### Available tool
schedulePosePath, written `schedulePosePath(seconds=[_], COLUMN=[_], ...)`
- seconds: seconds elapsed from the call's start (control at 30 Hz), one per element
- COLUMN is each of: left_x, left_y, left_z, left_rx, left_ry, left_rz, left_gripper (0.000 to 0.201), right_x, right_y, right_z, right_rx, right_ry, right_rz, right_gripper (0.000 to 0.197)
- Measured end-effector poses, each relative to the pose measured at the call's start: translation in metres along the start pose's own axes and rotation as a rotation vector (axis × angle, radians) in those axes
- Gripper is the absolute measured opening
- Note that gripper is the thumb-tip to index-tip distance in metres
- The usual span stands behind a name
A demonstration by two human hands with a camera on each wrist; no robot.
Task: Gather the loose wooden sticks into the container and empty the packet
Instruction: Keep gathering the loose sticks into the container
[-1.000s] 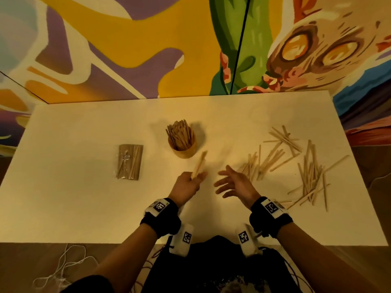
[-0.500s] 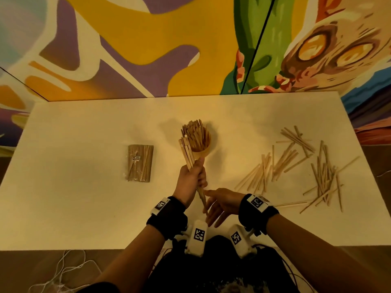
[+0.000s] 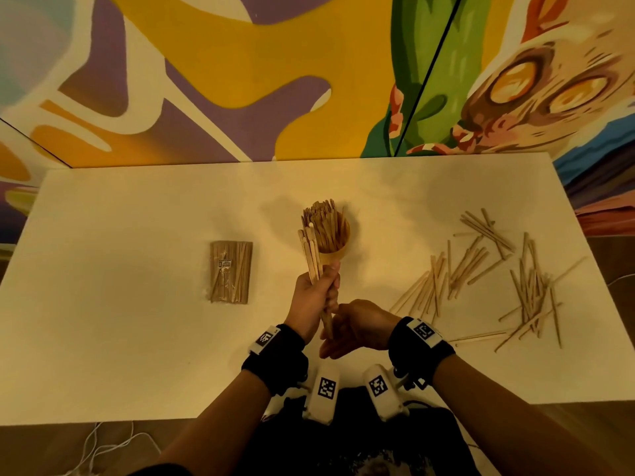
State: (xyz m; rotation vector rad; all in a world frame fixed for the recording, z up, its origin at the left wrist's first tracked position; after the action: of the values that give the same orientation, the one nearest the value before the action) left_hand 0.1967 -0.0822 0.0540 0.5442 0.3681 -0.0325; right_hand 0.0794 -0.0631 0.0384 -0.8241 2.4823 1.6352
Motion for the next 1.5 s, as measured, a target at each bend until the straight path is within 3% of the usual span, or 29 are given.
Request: schedulePosePath(seconds=[0.23,0.4,0.47,0.6,0.7,0.87,1.0,1.1,1.23,1.37,1.5], left_x=[0.001,0.008,0.015,0.032,0.038,0.03,0.029,0.035,0.047,0.046,0.045], left_y=[0.001,0.008,0.012,0.016,0.015,0.011,0.007,0.003,-0.002,-0.003,-0.001], left_z=[-0.006,-0.01,-0.014,-0.026,-0.027,-0.017,-0.014,-0.014,-0.015,-0.022,-0.02], left_rx=[-0.029,-0.029,0.039,0.272,0.337,0.241,0.197,0.097,-0.032,-0.152,-0.155], left_ry=[-0.127,-0.248,-0.329,-0.557,-0.718,-0.794,-0.857,-1.032,-1.212,-1.375,-1.402], left_rz=[-0.006,-0.027,-0.059,-0.16,-0.19,-0.237,-0.243,-0.262,-0.242,-0.205,-0.219], left_gripper=[0.047,0.05,0.049,0.039,0.036,0.038,0.031,0.03,0.036,0.035,0.033], right_x=[-0.004,0.003,0.018,0.05,0.054,0.024,0.019,0.022,0.024,0.014,0.014], right_y=[0.008,0.01,0.013,0.025,0.027,0.01,0.003,0.008,0.011,0.008,0.004], right_z=[-0.015,-0.019,-0.025,-0.048,-0.056,-0.038,-0.028,-0.027,-0.024,-0.017,-0.01], right_rx=[0.163,0.167,0.254,0.489,0.575,0.516,0.532,0.511,0.502,0.399,0.402], right_ry=[-0.194,0.037,0.086,-0.03,0.041,0.406,0.594,0.663,0.464,0.148,0.045], right_rz=[0.058,0.163,0.265,0.48,0.528,0.431,0.482,0.426,0.362,0.215,0.231], right_gripper=[0.04,0.042,0.046,0.048,0.046,0.04,0.029,0.026,0.02,0.02,0.019])
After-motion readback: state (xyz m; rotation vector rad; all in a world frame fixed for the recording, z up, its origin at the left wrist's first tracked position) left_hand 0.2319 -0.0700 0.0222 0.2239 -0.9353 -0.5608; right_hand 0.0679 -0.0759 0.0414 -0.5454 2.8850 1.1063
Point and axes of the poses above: each hand's wrist, its own y-axis away from the middle knuckle, its own x-axis out of the back of the hand, z = x × y, the point moved 1 cm from there along -y, towards the middle knuckle, and after that the axes turned 6 degrees about y, right-handed, at the moved point
